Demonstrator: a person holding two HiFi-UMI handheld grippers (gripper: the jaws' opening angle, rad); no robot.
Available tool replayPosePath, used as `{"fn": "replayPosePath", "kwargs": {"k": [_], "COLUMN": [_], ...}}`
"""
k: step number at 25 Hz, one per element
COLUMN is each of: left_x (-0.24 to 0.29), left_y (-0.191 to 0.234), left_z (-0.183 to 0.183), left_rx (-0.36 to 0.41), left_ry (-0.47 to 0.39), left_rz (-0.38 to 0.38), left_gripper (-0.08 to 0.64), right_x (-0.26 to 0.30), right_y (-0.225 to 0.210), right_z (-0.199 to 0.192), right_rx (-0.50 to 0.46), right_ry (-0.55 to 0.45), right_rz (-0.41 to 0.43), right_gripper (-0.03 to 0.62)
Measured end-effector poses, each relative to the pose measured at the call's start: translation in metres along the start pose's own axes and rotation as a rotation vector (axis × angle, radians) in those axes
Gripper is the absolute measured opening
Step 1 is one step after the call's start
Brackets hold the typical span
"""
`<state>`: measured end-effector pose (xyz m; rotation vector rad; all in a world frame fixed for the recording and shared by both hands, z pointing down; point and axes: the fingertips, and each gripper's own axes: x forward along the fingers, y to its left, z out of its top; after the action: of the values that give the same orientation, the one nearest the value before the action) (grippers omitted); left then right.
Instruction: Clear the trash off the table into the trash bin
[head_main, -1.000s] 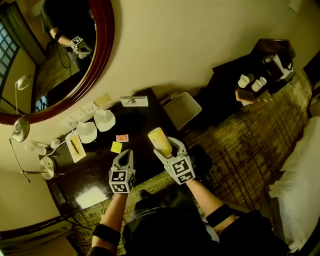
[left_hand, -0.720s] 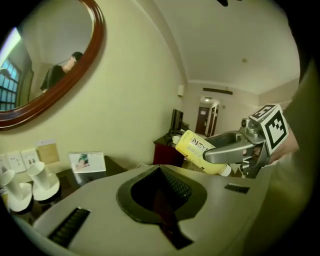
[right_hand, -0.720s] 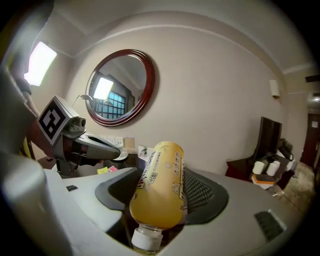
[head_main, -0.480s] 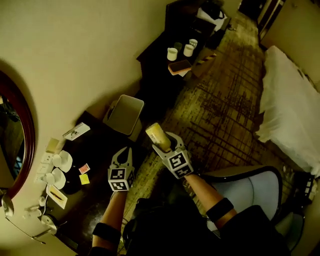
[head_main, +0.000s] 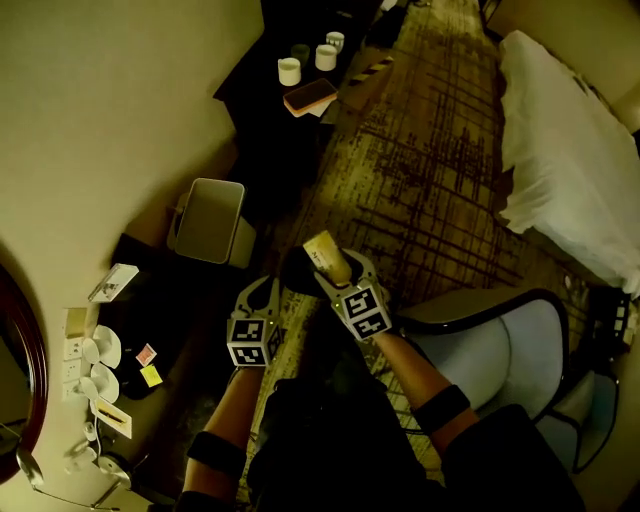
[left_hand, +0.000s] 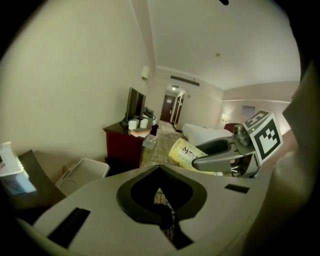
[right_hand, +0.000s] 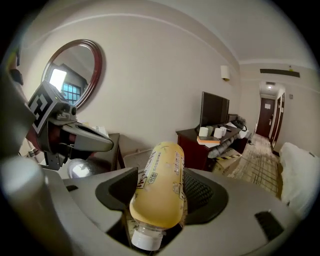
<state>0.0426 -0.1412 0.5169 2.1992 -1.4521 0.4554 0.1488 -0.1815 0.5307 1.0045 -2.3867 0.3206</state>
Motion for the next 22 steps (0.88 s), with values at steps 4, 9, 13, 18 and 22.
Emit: {"fn": "replayPosePath", "kwargs": {"k": [4, 9, 13, 18, 22], "left_x": [0.053, 0.119, 0.17, 0.235, 0.277], "left_y": [-0.007, -0.005, 0.0, 0.012, 0.018], "left_z": [-0.047, -0.125, -0.205, -0.294, -0.344], "left_rx": [-0.001, -0.024, -0.033, -0.035, -0.035], "left_ry": [0.082, 0.169, 0.229, 0.295, 0.323], "left_rz": [-0.035, -0.068, -0.091, -0.081, -0.099], "left_gripper": [0.0, 0.0, 0.0, 0.0, 0.0], "right_x": [0.036, 0.103, 0.157, 0.203, 0.24], "right_y": [-0.019, -0.029, -0.023, -0.034, -0.037], "right_z": [-0.065, -0.161, -0.259, -0.341, -0.402], "right_rx": [0.059, 0.114, 0.151, 0.168, 0.196], "right_ry": [0.059, 0.139, 0.209, 0.248, 0.269], "right_rz": [-0.009, -0.013, -0.002, -0.011, -0.016], "right_gripper": [0.299, 0.299, 0.299, 0.299, 0.299]}}
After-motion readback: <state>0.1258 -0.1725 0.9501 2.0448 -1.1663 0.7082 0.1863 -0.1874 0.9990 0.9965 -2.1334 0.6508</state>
